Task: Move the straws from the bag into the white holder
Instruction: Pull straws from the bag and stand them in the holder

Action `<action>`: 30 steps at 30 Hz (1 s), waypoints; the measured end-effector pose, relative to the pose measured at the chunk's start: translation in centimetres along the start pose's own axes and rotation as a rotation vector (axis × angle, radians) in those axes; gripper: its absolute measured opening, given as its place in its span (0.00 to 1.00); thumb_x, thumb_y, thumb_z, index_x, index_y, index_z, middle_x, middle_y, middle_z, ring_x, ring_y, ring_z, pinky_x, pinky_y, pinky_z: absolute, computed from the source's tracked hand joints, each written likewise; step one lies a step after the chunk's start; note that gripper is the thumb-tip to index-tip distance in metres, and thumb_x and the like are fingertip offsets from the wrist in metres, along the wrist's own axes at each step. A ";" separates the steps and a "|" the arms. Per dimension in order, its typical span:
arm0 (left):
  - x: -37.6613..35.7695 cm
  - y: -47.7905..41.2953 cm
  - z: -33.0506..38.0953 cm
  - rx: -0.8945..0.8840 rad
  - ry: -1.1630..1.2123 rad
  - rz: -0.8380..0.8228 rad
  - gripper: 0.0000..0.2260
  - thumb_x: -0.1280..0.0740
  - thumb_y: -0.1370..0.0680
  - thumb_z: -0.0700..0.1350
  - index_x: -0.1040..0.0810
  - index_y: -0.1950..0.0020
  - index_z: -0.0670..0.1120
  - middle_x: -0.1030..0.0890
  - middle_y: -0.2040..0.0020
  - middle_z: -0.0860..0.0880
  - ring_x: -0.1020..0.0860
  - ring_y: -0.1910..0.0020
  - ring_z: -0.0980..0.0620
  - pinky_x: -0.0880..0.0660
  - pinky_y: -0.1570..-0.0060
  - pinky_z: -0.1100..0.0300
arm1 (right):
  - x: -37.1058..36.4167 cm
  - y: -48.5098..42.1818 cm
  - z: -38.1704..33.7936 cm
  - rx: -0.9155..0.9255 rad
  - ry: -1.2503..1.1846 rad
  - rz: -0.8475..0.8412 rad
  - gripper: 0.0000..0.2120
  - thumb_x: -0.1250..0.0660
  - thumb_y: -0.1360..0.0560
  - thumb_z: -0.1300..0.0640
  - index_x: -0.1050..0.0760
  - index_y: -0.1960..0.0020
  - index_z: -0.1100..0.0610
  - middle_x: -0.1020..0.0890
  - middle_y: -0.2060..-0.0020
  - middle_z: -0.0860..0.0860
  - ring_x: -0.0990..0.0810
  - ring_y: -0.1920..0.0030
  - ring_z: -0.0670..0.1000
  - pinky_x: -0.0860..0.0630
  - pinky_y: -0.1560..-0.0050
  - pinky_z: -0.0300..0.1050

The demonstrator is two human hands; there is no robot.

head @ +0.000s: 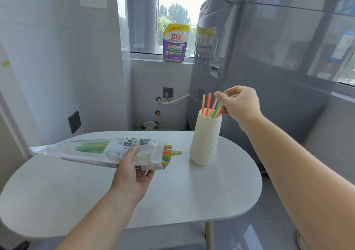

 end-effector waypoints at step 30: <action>-1.5 1.1 0.6 -0.075 -0.106 -0.085 0.12 0.26 0.23 0.46 0.19 0.40 0.54 0.11 0.50 0.50 0.12 0.53 0.50 0.18 0.65 0.57 | -10.5 15.2 3.7 -0.188 -0.311 -0.344 0.11 0.35 0.19 0.48 0.21 0.53 0.54 0.22 0.74 0.45 0.29 0.78 0.42 0.31 0.74 0.41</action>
Point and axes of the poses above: each hand's wrist, its own y-axis away from the middle knuckle, its own x-axis out of the back of the hand, z = x × y, the point moved 7 cm from there along -y, towards the middle knuckle
